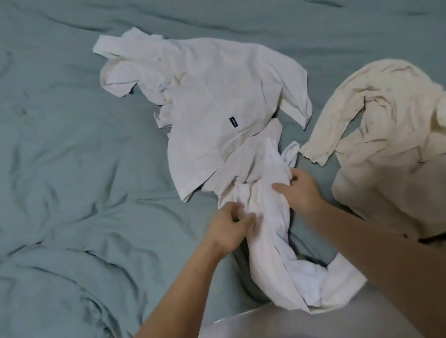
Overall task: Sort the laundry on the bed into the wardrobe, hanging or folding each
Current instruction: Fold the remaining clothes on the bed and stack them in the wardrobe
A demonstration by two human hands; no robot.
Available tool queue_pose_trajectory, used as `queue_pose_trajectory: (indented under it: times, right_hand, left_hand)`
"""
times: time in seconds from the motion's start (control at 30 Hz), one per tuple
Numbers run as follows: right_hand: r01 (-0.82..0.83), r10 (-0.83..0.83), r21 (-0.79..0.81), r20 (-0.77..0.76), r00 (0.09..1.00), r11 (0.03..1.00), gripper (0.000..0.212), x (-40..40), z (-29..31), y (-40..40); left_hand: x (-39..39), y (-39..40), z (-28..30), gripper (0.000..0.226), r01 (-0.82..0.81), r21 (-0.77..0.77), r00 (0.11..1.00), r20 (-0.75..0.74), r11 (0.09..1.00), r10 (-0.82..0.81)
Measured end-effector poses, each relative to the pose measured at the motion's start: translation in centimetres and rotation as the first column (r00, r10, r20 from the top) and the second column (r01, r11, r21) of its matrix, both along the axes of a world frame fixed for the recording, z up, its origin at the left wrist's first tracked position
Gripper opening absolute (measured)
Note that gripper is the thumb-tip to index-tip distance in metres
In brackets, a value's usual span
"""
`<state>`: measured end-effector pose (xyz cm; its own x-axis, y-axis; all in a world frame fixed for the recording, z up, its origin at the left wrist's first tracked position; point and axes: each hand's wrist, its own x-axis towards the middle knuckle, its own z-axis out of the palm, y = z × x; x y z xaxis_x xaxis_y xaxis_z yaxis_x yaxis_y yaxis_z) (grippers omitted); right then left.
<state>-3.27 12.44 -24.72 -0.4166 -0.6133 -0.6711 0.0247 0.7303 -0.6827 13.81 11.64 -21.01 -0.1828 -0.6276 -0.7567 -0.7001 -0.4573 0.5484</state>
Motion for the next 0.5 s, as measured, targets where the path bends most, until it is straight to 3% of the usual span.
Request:
queue_pose_trajectory:
  times: [0.1,0.17,0.3,0.5]
  right_hand:
    - [-0.11,0.132,-0.193,0.104,0.986,0.975,0.012,0.4,4.5,-0.5]
    - [-0.178,0.222,-0.298,0.122,0.967,0.938,0.007,0.8,8.1,-0.9]
    - [-0.337,0.387,-0.448,0.021,0.922,0.828,0.015,2.5,15.1,-2.4]
    - [-0.446,0.388,-0.531,-0.226,0.894,0.72,0.023,5.3,22.7,-5.5]
  left_hand:
    - [0.0,-1.9,3.8,0.033,-0.373,0.151,0.88,-0.255,0.915,0.401]
    - [0.3,-3.7,6.7,0.033,-0.46,0.256,0.755,-0.391,0.85,0.526]
    - [1.7,-6.9,13.2,0.04,-0.492,0.166,0.696,-0.516,0.855,0.5]
    - [5.5,-8.9,22.8,0.012,-0.564,-0.068,0.674,-0.614,0.823,0.411]
